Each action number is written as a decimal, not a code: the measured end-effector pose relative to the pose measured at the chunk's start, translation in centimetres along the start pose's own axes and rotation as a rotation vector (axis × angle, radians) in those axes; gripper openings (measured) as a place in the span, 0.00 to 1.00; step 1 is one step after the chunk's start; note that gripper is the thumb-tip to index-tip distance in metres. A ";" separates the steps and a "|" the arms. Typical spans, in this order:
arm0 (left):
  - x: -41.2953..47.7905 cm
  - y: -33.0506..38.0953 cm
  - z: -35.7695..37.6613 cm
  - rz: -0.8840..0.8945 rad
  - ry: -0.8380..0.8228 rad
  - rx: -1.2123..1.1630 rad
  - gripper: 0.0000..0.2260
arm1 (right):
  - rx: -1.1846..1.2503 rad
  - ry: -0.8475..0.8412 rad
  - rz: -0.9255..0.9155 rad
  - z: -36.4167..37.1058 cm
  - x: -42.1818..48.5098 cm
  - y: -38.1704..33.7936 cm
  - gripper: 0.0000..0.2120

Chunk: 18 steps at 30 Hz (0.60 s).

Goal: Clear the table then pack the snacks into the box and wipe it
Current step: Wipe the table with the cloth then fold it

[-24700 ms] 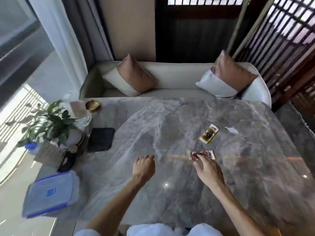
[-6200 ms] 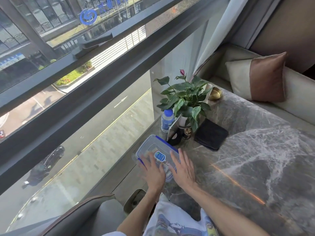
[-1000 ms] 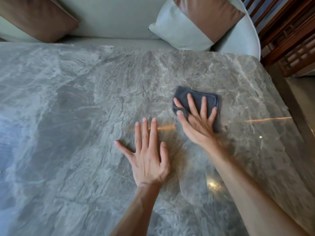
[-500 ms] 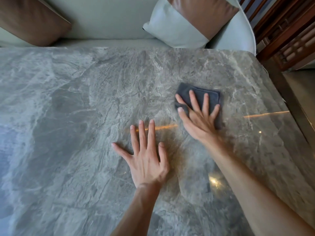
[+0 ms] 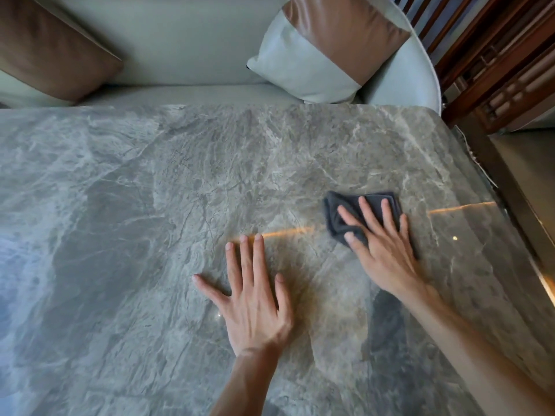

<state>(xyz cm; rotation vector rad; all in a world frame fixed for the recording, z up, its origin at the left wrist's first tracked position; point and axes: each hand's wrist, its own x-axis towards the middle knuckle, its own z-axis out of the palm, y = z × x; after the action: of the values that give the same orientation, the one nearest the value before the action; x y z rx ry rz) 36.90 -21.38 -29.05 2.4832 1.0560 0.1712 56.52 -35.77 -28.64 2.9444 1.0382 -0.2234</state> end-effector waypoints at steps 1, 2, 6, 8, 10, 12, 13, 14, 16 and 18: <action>0.0 0.0 0.0 -0.001 0.003 -0.001 0.30 | 0.040 0.011 0.056 -0.2 1.0 0.1 0.25; 0.1 0.0 0.0 -0.003 0.004 -0.003 0.30 | 0.078 0.020 0.113 -0.4 2.0 -0.1 0.25; 0.1 0.0 0.0 -0.016 0.010 -0.033 0.30 | 0.169 -0.039 0.174 -0.5 4.6 -2.6 0.27; 0.0 0.0 0.0 -0.015 0.031 -0.076 0.30 | 0.136 -0.031 0.055 -0.4 3.5 -4.3 0.27; -0.1 0.0 -0.3 -0.015 0.054 -0.133 0.29 | 0.088 -0.017 -0.063 -0.1 1.2 -6.2 0.26; -0.4 0.0 -0.8 -0.008 0.068 -0.237 0.29 | 0.071 -0.014 -0.145 0.3 -1.6 -8.2 0.25; -0.6 -0.2 -1.1 -0.003 0.077 -0.314 0.29 | 0.078 -0.007 -0.184 0.7 -3.2 -9.1 0.24; -0.8 -0.4 -1.5 0.002 0.079 -0.404 0.30 | 0.091 0.003 -0.215 1.0 -4.8 -10.0 0.24; -1.0 -1.1 -2.3 0.015 0.045 -0.581 0.32 | 0.109 0.016 -0.259 1.5 -7.9 -11.6 0.23; -1.2 -1.9 -3.2 0.038 0.000 -0.689 0.33 | 0.167 0.008 -0.291 1.5 -10.7 -12.9 0.22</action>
<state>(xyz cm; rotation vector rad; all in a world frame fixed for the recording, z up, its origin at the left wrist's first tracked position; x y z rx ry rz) 33.89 -19.95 -26.96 1.8755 0.7746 0.4612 39.99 -32.47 -28.22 2.9241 1.5185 -0.3157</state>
